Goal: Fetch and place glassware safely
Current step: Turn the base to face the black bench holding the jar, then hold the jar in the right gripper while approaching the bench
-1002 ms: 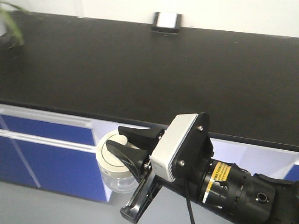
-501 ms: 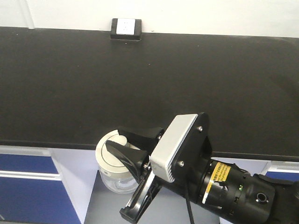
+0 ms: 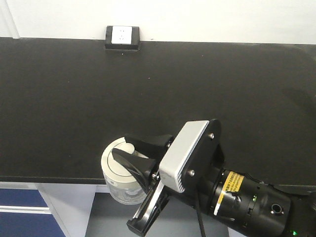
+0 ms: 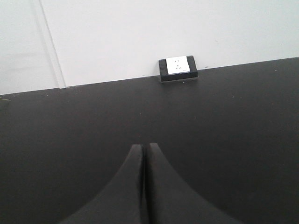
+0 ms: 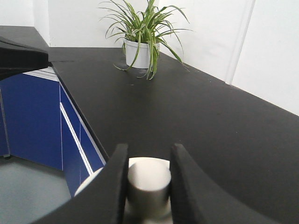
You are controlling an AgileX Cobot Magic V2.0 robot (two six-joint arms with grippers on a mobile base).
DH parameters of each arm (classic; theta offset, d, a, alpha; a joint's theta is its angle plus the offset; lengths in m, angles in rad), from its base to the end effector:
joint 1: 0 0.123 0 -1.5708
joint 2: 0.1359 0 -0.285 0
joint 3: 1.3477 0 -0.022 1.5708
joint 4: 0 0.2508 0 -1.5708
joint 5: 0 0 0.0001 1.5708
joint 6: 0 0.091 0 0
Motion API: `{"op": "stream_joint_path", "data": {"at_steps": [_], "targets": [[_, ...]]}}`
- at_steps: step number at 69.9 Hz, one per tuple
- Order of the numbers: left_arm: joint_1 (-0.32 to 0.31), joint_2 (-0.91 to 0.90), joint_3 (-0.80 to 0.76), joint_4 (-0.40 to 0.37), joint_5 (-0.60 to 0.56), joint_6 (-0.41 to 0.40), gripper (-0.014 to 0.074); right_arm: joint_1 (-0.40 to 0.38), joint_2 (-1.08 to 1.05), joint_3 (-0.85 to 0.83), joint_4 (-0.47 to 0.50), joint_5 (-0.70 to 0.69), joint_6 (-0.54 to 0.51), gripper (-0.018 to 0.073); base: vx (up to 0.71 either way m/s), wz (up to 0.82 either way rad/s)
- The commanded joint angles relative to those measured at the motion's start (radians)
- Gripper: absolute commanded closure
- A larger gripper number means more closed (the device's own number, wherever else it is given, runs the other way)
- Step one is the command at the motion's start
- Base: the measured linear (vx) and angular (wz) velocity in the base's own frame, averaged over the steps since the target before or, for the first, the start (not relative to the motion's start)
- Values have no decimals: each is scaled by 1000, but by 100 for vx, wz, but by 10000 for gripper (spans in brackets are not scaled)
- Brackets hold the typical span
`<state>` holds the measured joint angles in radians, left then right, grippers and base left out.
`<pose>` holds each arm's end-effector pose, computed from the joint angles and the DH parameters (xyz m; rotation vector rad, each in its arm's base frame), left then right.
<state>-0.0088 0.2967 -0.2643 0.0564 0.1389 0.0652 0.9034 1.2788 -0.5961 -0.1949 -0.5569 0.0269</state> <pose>0.0811 0.0000 0.2705 0.1015 1.6524 0.0918 0.1574 0.2147 0.2777 -0.8959 1.3971 0.6686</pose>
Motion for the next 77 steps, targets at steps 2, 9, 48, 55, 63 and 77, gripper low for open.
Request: {"op": "stream_joint_path", "data": {"at_steps": [2,9,48,55,63,77], "targets": [[-7,7,-27,-6,-70,-7,603,-1,-33,-32,2,-106,-7,563,12,2],[-7,7,-27,-6,-70,-7,603,-1,-33,-32,2,-106,-7,563,11,3],[-7,7,-27,-6,-70,-7,603,-1,-33,-32,2,-106,-7,563,9,-3],[-7,7,-27,-6,-70,-7,603,-1,-33,-32,2,-106,-7,563,7,-6],[-7,7,-27,-6,-70,-7,603,-1,-33,-32,2,-106,-7,563,6,-6],[-7,7,-27,-6,-70,-7,603,-1,-33,-32,2,-107,-7,563,6,-4]]}}
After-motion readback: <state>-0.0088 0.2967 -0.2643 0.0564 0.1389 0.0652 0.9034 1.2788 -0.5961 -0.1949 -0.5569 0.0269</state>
